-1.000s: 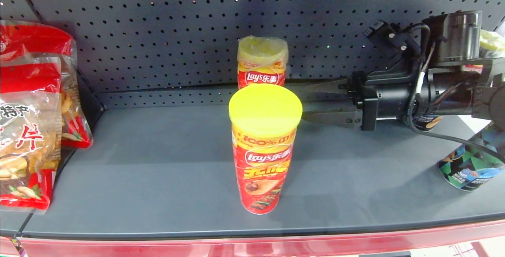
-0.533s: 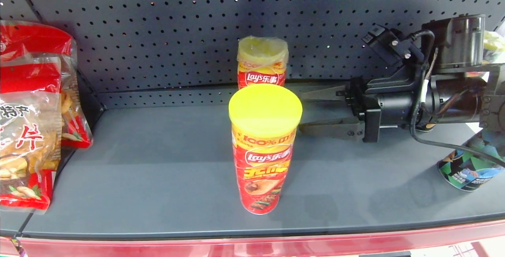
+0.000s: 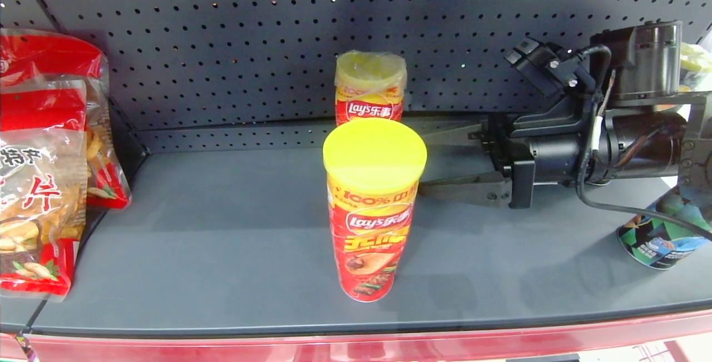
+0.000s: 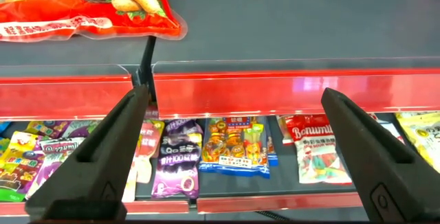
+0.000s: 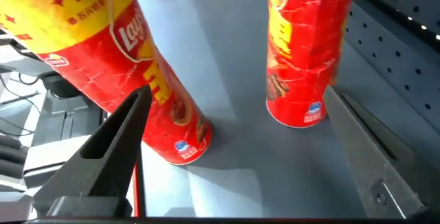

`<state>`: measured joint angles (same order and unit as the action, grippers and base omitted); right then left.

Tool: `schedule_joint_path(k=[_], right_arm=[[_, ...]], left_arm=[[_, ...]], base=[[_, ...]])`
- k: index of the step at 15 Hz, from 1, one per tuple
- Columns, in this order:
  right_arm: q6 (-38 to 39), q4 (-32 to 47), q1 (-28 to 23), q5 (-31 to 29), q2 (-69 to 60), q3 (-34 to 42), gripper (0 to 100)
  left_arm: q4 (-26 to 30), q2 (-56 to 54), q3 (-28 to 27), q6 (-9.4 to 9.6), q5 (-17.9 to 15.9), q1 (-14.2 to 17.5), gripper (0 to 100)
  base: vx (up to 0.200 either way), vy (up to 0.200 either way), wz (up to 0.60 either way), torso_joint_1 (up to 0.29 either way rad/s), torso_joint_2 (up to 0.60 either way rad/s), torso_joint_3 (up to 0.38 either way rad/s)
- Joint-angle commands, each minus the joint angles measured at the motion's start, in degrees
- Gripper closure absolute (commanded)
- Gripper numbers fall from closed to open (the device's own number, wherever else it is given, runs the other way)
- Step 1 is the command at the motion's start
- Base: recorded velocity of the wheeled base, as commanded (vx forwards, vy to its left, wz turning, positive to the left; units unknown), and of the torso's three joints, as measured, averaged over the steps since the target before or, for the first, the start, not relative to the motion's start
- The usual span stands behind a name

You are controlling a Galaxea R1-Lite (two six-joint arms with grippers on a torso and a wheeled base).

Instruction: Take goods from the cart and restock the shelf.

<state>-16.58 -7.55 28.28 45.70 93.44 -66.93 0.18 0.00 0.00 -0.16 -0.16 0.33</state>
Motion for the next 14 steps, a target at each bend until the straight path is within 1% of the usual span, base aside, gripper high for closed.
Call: schedule_joint_path(k=[1,4,8,13,14], right_arm=[[-0.03,0.08,0.11,0.0,-0.54,0.39,0],[-0.03,0.16,0.19,-0.09,-1.42,1.1,0],[0.14,0.25,2.57,-0.26,-1.68,1.1,0],[0.23,0.25,3.27,-0.7,-1.51,1.18,0],[0.41,0.25,4.41,-1.14,-1.68,1.45,0]], left_arm=[[-0.01,0.09,0.0,-0.02,-0.02,0.02,0],[-0.01,0.09,0.0,-0.02,-0.02,0.02,0],[-0.01,0.09,0.0,-0.02,-0.02,0.02,0],[-0.01,0.09,0.0,-0.02,-0.02,0.02,0],[-0.01,0.09,0.0,-0.02,-0.02,0.02,0]], base=[[0.0,0.0,0.0,0.0,0.0,0.0],[0.0,0.0,0.0,0.0,0.0,0.0],[0.0,0.0,0.0,0.0,0.0,0.0],[0.0,0.0,0.0,0.0,0.0,0.0],[0.0,0.0,0.0,0.0,0.0,0.0]])
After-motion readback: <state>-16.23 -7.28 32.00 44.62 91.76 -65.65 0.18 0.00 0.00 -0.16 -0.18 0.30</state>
